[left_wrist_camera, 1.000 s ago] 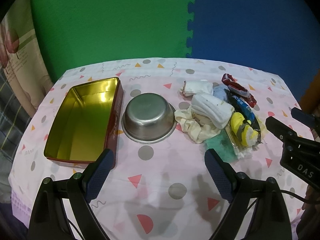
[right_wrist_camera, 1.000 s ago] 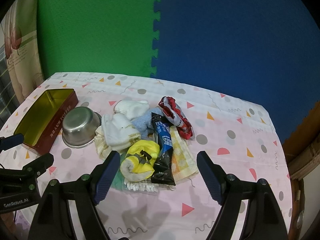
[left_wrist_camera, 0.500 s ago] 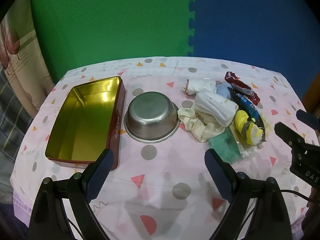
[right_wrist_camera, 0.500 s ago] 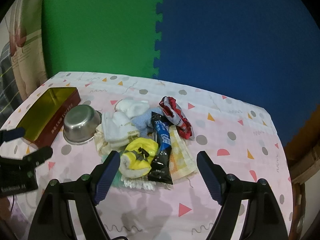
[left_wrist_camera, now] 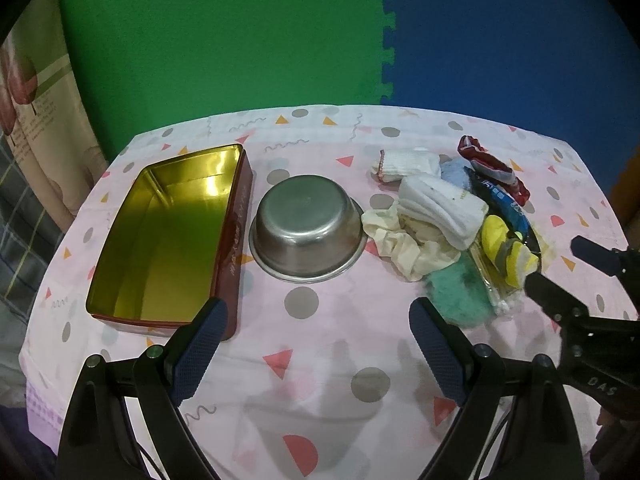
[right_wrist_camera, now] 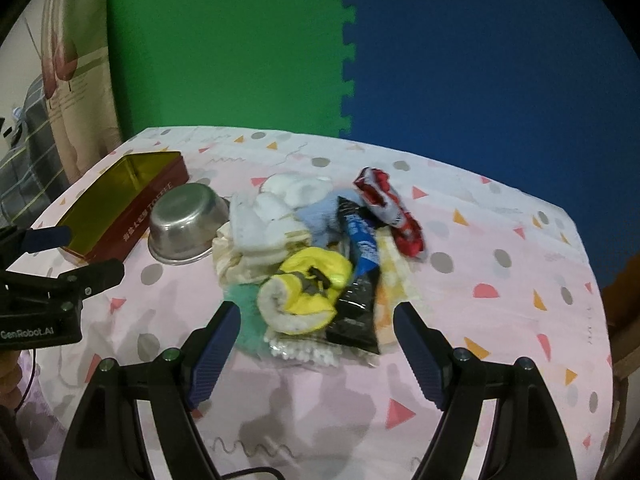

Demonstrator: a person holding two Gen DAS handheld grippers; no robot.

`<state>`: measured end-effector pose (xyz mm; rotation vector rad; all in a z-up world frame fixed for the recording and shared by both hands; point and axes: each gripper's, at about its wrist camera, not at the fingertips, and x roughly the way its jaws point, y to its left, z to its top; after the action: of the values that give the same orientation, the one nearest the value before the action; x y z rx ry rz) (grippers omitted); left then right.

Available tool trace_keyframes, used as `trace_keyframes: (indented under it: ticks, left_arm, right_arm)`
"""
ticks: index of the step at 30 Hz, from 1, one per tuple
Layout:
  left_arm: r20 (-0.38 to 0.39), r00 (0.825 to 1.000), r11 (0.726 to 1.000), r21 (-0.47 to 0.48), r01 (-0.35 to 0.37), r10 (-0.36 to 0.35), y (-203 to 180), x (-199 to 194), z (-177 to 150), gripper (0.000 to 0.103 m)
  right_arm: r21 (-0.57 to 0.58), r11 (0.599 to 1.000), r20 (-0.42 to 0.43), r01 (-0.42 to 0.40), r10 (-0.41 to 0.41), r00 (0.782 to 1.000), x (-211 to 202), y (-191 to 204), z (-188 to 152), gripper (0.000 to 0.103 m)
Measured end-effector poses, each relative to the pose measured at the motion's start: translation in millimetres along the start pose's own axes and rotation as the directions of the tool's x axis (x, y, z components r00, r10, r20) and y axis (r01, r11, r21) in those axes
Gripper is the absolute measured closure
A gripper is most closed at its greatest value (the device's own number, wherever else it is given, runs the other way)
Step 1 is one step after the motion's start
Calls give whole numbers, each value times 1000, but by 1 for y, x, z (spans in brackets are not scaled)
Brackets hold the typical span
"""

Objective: Organize soft objects
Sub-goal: 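Grasp the yellow-and-white sock bundle with the right gripper while the left gripper grasps the white socks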

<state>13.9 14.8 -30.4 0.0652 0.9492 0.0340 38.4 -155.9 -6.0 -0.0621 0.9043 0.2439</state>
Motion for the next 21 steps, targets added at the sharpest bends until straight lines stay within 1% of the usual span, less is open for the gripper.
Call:
trace_keyframes:
  ticks: [4,8,10,12,13,15,20,21]
  left_arm:
    - [-7,1000,1000,-2,-3,3,2,6,2,13]
    - [-11,1000,1000,2,-2,2,3,12,5,13]
    - [-14,1000,1000,2,-2,2,4,13,6,13]
    - [-19,1000,1000,5,-1,1,4,17,9,13]
    - [-20,1000,1000,5,0,0,4,18,9,13]
    - [-25,1000,1000,10,1,-1,3,22,11,13]
    - [-33,999,1000,19,5,-4,0,28,16,13]
    - [-35,999,1000,21,5,-5,-1,29,18,13]
  right_arm:
    - [-8,1000,-11,-17,16,1000,15,6,6,22]
    - [-13,1000,-8,-10,10,1000,26,8,8,22]
    - [-15,1000,-13,-16,16,1000,31,8,9,30]
    - [-12,1000,-19,-19,19,1000,37,7,10,50]
    - [-10,1000,-28,-27,27,999,40,6,10,52]
    - [4,999,-42,-43,43,998,46,4,9,52]
    - [-4,999,-41,-51,50,998,51,3,6,52]
    - [-12,999,-42,-53,52,998,51,4,6,54]
